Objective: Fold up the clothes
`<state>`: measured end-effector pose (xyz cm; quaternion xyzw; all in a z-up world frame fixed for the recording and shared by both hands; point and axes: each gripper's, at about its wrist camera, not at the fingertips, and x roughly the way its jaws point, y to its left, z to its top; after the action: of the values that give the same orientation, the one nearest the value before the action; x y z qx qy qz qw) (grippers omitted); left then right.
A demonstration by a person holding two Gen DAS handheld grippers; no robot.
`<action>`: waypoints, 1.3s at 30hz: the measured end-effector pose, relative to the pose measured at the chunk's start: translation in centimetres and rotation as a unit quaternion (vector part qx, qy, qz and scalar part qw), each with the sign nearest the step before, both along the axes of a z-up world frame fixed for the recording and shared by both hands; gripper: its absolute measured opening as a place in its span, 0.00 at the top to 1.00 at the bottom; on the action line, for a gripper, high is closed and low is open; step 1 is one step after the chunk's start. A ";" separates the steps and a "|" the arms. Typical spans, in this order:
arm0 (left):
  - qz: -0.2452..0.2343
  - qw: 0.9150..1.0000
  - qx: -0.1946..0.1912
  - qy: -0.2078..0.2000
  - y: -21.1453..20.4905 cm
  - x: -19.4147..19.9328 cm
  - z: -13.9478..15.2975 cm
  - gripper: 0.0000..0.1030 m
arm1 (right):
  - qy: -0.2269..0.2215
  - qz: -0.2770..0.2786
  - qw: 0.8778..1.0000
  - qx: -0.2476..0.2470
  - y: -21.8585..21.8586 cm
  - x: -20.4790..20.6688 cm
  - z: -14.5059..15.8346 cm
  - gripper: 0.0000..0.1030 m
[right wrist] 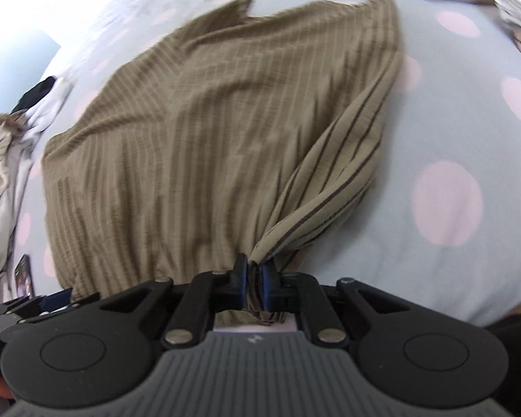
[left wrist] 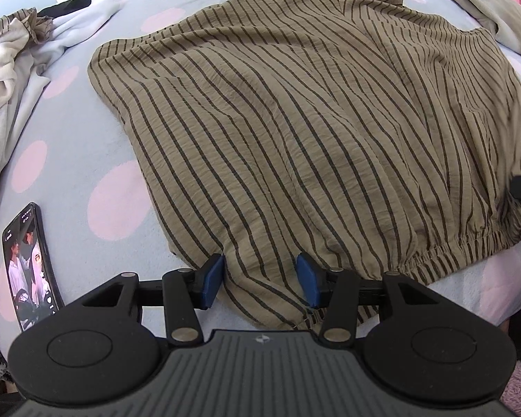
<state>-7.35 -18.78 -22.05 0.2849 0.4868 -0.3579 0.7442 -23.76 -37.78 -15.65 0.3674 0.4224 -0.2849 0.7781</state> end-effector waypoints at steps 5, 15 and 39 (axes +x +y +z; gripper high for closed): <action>0.001 1.000 -0.005 0.012 -0.1 0.5 -0.2 0.57 | -0.037 0.059 0.997 0.013 1.8 2.2 1.1 0.91; 0.026 0.997 -0.038 0.056 1.1 2.2 -0.2 0.61 | -0.065 0.170 0.980 0.077 5.8 6.8 1.3 0.91; 0.053 0.997 -0.052 0.030 2.9 3.7 2.4 0.71 | -0.025 0.236 0.963 0.129 9.2 12.3 -2.0 0.91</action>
<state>-3.65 -15.89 -19.67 0.2086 0.5040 -0.3513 0.7609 -11.50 -28.58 -17.60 0.3615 0.5105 -0.0264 0.7798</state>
